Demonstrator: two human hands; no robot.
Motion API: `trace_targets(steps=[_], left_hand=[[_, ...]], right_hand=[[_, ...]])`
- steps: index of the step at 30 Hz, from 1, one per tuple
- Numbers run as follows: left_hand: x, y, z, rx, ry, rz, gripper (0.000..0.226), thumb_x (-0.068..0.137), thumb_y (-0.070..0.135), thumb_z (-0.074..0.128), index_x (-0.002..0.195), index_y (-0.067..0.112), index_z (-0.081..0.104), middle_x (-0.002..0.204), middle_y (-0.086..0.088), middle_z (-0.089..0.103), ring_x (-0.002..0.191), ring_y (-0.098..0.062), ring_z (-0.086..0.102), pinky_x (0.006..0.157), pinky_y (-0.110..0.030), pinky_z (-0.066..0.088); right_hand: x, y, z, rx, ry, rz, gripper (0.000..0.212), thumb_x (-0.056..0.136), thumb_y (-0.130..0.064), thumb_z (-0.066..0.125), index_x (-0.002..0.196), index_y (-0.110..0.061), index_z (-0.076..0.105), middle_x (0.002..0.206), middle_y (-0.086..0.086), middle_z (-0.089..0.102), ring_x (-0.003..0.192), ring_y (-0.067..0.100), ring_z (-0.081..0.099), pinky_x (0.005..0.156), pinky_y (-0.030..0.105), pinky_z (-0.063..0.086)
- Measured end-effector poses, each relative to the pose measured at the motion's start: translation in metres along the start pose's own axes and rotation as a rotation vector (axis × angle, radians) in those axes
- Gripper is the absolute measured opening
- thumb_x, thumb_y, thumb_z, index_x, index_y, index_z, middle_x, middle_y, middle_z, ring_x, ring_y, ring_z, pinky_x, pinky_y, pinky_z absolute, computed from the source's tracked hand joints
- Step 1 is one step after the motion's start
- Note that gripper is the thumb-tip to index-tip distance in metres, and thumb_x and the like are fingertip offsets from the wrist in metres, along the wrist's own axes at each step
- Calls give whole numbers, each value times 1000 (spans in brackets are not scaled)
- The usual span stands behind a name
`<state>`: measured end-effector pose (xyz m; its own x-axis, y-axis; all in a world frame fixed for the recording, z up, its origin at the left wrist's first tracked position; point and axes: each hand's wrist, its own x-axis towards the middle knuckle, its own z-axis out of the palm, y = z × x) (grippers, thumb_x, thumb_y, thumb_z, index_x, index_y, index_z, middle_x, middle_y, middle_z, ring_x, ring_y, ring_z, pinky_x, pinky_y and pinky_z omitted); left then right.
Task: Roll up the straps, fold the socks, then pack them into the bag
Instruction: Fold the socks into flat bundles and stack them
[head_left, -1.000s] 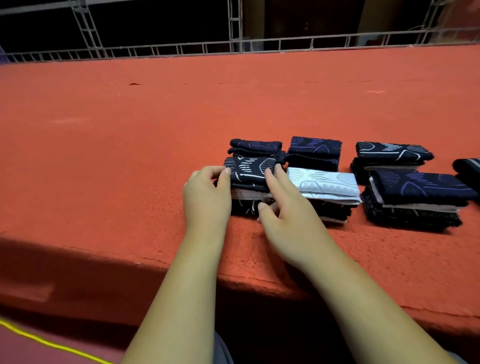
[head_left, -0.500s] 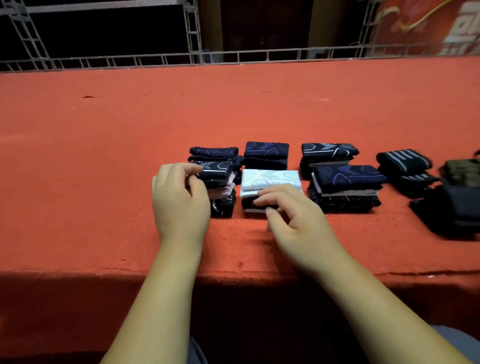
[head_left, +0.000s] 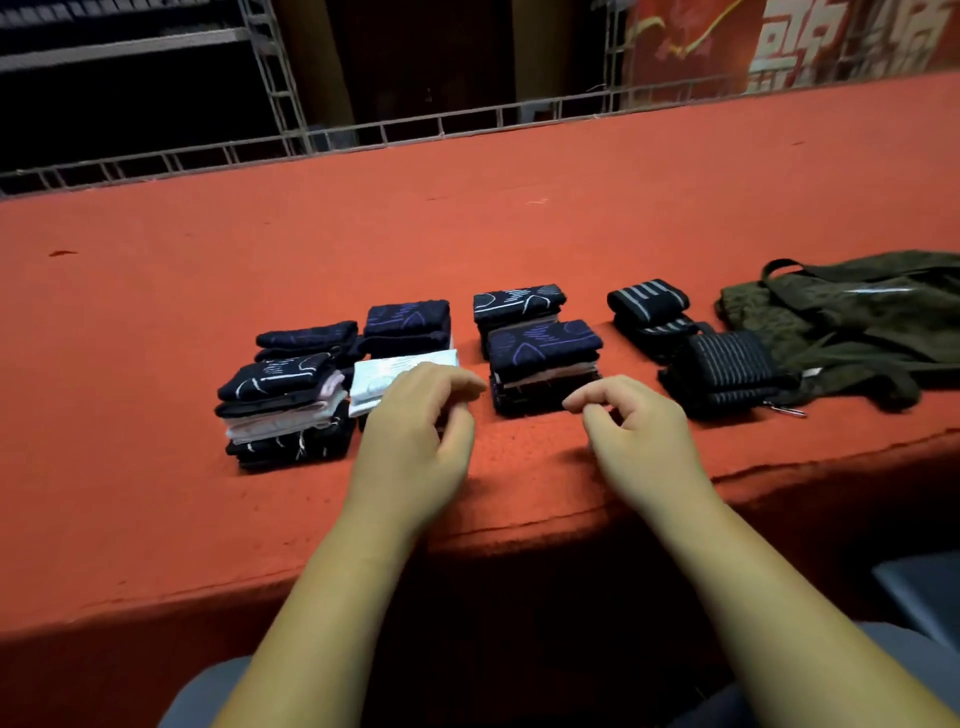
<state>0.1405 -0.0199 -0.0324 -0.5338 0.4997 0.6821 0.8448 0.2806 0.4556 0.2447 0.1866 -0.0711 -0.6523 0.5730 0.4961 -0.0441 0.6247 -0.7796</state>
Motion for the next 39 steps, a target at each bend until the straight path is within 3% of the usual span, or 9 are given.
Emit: trace_targets(steps=[3, 6, 13, 17, 22, 29, 32, 35, 39], left_hand=[[25, 14, 3, -34, -73, -56, 30, 93, -2, 61, 104, 21, 75, 101, 14, 72, 98, -5, 67, 87, -22, 51], [63, 25, 17, 27, -172, -32, 33, 89, -1, 59, 100, 24, 77, 100, 15, 74, 97, -1, 67, 87, -15, 47], [156, 0, 78, 320, -495, -174, 21, 94, 19, 73, 112, 29, 75, 111, 4, 76, 107, -20, 69, 93, -34, 54], [183, -1, 100, 528, -784, -126, 44, 89, 28, 83, 130, 21, 68, 126, -2, 71, 117, -27, 65, 98, -38, 51], [196, 0, 117, 726, -1090, -185, 26, 92, 42, 78, 111, 25, 73, 106, 3, 75, 104, -23, 70, 92, -39, 53], [203, 0, 126, 741, -1213, -258, 29, 95, 43, 76, 117, 23, 73, 114, 0, 76, 105, -23, 71, 96, -37, 53], [201, -4, 123, 701, -1203, -288, 29, 95, 41, 77, 114, 19, 74, 113, -3, 76, 97, -24, 68, 87, -35, 50], [197, -9, 120, 622, -1184, -339, 29, 92, 42, 81, 110, 20, 74, 109, -3, 78, 104, -26, 73, 94, -40, 54], [187, -3, 113, 538, -1163, -363, 33, 83, 42, 89, 105, 25, 74, 101, 4, 78, 94, -19, 74, 87, -37, 58]], right_hand=[[4, 25, -16, -89, -25, 58, 28, 87, -3, 64, 85, -28, 78, 95, -13, 74, 93, 7, 66, 91, 28, 49], [13, 41, -27, -93, -45, 113, 24, 88, -6, 64, 85, -25, 78, 97, -12, 75, 93, 7, 65, 92, 27, 47], [16, 55, -29, -87, -157, 129, 21, 89, -17, 61, 84, -32, 75, 97, -16, 71, 88, 4, 62, 91, 32, 51], [19, 60, -30, -65, -202, 137, 20, 87, -22, 59, 84, -34, 75, 96, -17, 70, 85, 1, 61, 89, 34, 53], [21, 62, -34, -32, -235, 160, 22, 90, -18, 61, 87, -32, 78, 99, -16, 73, 90, 1, 63, 93, 29, 51], [18, 60, -39, -50, -283, 160, 22, 92, -22, 60, 90, -34, 77, 101, -17, 71, 86, 0, 62, 88, 29, 51], [17, 58, -40, -52, -295, 152, 21, 92, -22, 60, 91, -34, 77, 102, -18, 72, 88, -2, 61, 88, 28, 51], [16, 58, -41, -57, -303, 148, 22, 93, -22, 59, 92, -35, 77, 101, -20, 71, 89, -3, 60, 88, 27, 51], [15, 58, -42, -64, -308, 140, 22, 93, -23, 59, 93, -36, 77, 97, -21, 69, 88, -2, 61, 87, 30, 52]])
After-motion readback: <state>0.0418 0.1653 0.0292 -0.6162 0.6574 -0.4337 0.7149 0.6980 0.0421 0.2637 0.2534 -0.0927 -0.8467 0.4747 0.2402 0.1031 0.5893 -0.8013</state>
